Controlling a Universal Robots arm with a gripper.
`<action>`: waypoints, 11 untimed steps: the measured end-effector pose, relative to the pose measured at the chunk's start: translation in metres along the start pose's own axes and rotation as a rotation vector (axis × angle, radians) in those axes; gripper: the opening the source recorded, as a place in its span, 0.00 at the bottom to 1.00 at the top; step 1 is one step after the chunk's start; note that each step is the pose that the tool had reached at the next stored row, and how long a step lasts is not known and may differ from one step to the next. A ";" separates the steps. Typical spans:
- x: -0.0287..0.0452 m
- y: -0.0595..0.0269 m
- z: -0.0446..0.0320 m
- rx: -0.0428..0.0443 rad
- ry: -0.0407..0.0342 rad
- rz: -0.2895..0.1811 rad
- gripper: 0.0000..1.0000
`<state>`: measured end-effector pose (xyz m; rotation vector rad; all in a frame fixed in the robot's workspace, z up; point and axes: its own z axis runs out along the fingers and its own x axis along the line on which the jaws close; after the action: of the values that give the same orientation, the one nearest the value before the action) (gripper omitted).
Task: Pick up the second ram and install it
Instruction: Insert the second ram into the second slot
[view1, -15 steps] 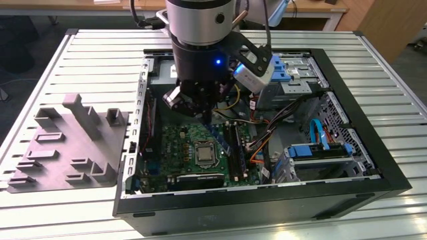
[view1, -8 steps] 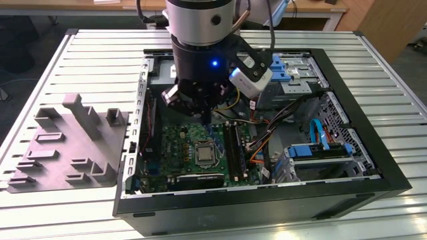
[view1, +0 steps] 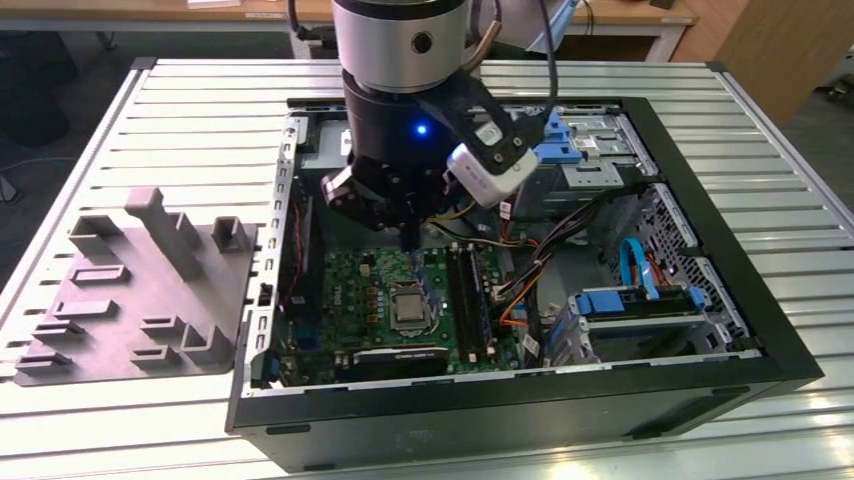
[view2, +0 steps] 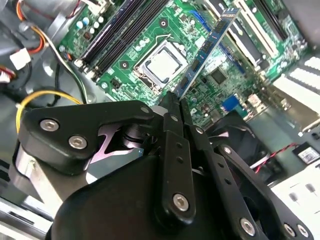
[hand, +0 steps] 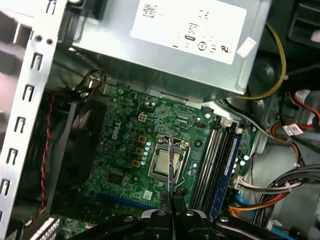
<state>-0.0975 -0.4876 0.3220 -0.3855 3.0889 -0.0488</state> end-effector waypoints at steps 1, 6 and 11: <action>0.0000 0.0000 0.0001 0.0004 0.0007 0.018 0.13; 0.0000 0.0000 0.0006 0.0026 0.0038 0.109 0.13; 0.0000 0.0001 0.0012 0.0048 0.0069 0.199 0.13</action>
<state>-0.0975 -0.4876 0.3208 -0.0767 3.1151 -0.0529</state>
